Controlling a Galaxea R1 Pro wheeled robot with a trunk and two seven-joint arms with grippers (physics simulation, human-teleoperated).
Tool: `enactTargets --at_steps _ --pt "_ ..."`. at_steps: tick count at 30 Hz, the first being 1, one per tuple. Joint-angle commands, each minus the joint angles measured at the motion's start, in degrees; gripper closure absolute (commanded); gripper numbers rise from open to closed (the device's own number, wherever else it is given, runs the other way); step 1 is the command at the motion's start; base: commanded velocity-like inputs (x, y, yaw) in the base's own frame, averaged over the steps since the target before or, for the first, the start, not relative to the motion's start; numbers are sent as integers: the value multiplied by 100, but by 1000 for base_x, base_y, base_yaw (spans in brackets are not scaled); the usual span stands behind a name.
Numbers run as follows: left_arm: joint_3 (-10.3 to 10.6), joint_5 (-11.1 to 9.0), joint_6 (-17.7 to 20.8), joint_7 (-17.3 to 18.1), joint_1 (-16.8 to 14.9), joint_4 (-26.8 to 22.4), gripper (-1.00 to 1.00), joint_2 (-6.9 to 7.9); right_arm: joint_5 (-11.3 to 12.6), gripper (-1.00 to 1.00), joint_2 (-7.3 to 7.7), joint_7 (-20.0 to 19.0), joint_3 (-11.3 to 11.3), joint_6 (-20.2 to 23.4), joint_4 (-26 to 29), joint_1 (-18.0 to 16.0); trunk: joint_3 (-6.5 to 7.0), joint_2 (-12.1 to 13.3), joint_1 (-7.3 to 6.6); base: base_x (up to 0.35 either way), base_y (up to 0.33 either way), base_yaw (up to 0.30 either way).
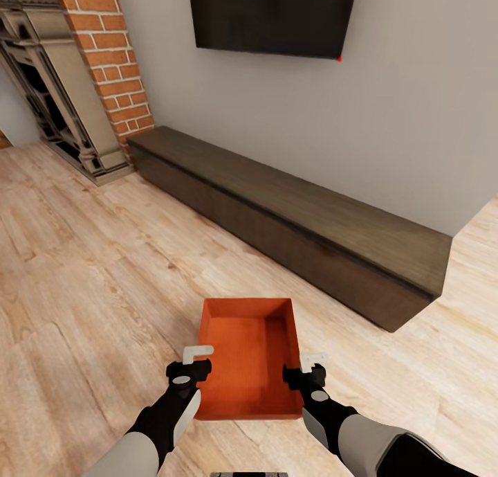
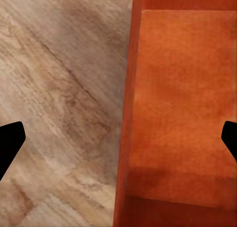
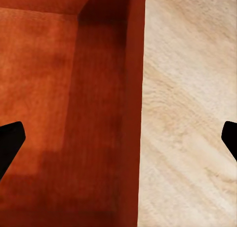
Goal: Move the two storage containers from the living room to the garage. In the garage, place one container on the floor and stack the other container on top of it (either order is fine).
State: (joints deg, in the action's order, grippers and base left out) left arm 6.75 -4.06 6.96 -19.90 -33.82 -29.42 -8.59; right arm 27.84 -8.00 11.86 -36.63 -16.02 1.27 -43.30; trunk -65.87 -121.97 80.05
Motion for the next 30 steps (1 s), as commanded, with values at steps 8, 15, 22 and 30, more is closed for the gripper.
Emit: enactTargets --at_steps 8,15,22,30 --pt "46 -42 33 -49 -1 -11 -100 21 46 -100 0 18 -48 -15 -4 -3 -148 -324 175 0 0 0" --pt "46 -42 33 -49 -1 -11 -100 32 52 -100 1 16 -46 -15 -4 -5 -274 -605 329 0 0 0" --pt "46 -42 33 -49 -1 -11 -100 33 54 -100 1 18 -46 -15 -4 -3 -399 -885 483 0 0 0" --pt "46 -42 33 -49 -1 -11 -100 33 55 -100 1 17 -46 -41 -4 -3 -543 -1206 659 0 0 0"
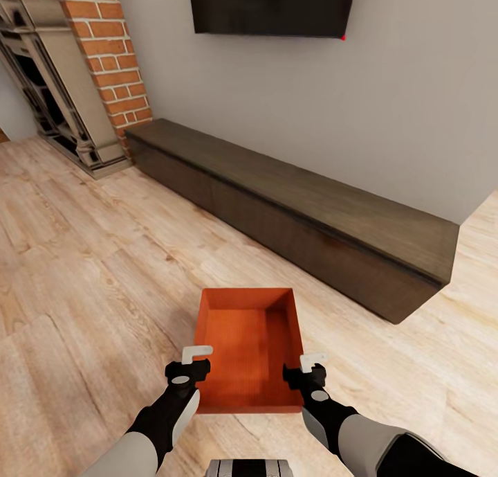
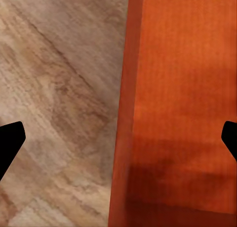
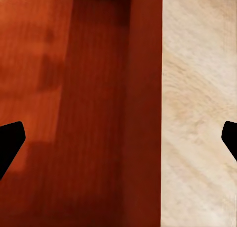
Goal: Move the two storage containers from the living room to the garage. In the garage, place one container on the floor and stack the other container on top of it (either order is fine).
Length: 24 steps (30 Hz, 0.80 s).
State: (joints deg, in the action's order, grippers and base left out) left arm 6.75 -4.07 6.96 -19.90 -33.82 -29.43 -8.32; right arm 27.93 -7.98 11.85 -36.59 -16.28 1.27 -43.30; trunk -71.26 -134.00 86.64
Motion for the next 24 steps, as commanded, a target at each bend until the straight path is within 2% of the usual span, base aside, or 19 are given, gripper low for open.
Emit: enactTargets --at_steps 1,15,24 --pt "46 -42 33 -49 -1 -10 -100 6 45 -100 -2 18 -50 -36 -5 -3 -22 -43 21 0 0 0" --pt "46 -42 30 -49 -1 -15 -100 6 45 -100 41 12 -28 -77 -12 -3 -22 -43 21 0 0 0" --pt "38 -42 -188 -49 -1 -3 -100 5 45 -100 42 13 -16 -77 -12 -3 -22 -43 21 0 0 0"
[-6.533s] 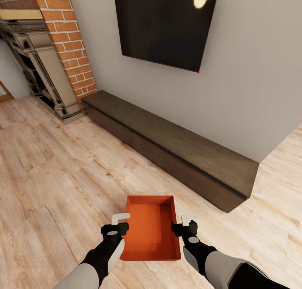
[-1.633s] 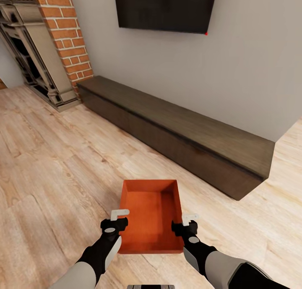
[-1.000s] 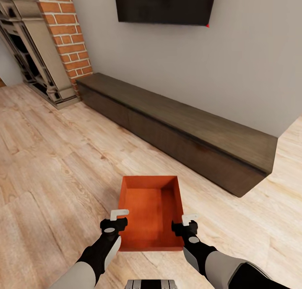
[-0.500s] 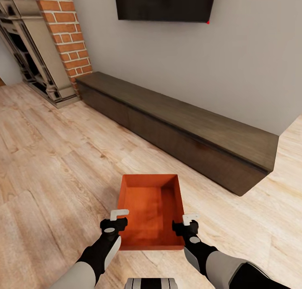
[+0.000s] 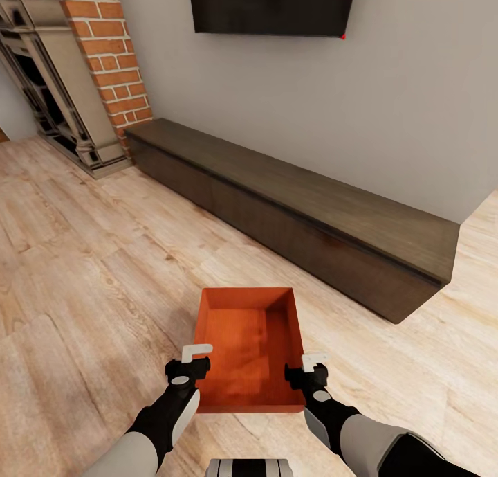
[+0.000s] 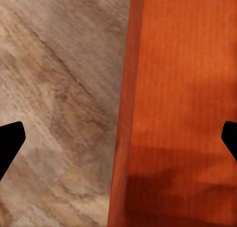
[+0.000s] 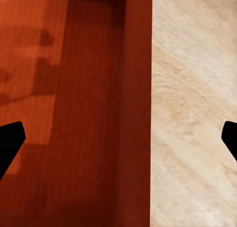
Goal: Move the two storage containers from the living room to the garage. In the garage, place one container on the floor and stack the other container on top of it (either order is fine).
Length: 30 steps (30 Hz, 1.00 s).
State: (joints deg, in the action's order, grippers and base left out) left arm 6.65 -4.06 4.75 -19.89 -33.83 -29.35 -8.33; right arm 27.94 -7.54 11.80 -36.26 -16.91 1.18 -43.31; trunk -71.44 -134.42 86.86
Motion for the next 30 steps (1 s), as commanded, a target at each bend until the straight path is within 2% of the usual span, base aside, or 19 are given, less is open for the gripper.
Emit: enactTargets --at_steps 1,22,26,27,30 --pt "47 -45 30 -52 -1 -10 -100 7 45 -100 0 21 -48 -14 -4 -2 -4 -1 -1 0 0 0" --pt "29 -51 61 -50 -1 -8 -100 41 50 -100 15 23 -37 -14 -4 -2 -4 -1 -1 0 0 0" --pt "29 -51 54 -50 -1 -9 -100 39 47 -100 15 17 74 -14 -4 -2 -4 -1 -1 0 0 0" --pt "29 -51 53 -50 -1 -9 -100 36 46 -100 19 16 166 -14 -4 -2 -4 -1 -1 0 0 0" --pt "29 -51 53 -50 -1 -9 -100 34 45 -100 52 15 211 -14 -4 -2 -4 -1 -1 0 0 0"
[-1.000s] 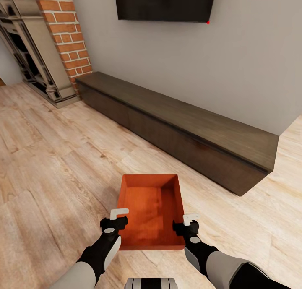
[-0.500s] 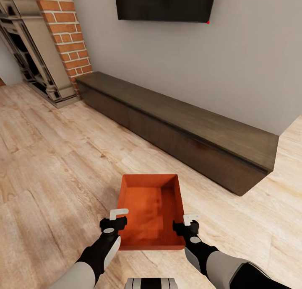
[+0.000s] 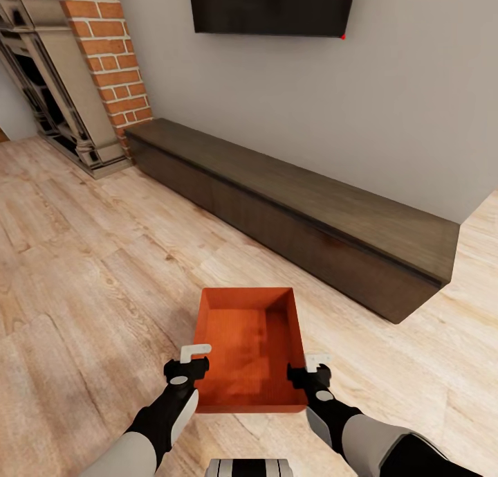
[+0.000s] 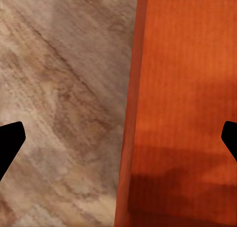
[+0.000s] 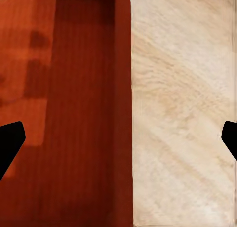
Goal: Move the two storage containers from the living room to the garage. In the garage, place one container on the floor and stack the other container on top of it (either order is fine).
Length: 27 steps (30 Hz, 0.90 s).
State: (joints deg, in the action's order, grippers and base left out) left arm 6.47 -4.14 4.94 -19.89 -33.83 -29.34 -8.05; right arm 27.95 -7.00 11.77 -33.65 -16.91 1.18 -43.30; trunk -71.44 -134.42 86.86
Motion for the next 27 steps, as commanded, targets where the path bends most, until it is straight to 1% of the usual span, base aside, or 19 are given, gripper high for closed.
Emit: enactTargets --at_steps 1,16,27 --pt "47 -43 33 -50 -1 -11 -100 8 44 -100 7 18 -42 -14 -4 -3 -4 -1 -1 0 0 0" --pt "47 -43 16 -50 -1 -11 -100 14 44 -100 23 18 -21 -14 -4 -3 -4 -1 -1 0 0 0" --pt "47 -43 15 -50 -1 -11 -100 14 44 -100 23 18 -19 -22 -4 -3 -201 -443 241 0 0 0"
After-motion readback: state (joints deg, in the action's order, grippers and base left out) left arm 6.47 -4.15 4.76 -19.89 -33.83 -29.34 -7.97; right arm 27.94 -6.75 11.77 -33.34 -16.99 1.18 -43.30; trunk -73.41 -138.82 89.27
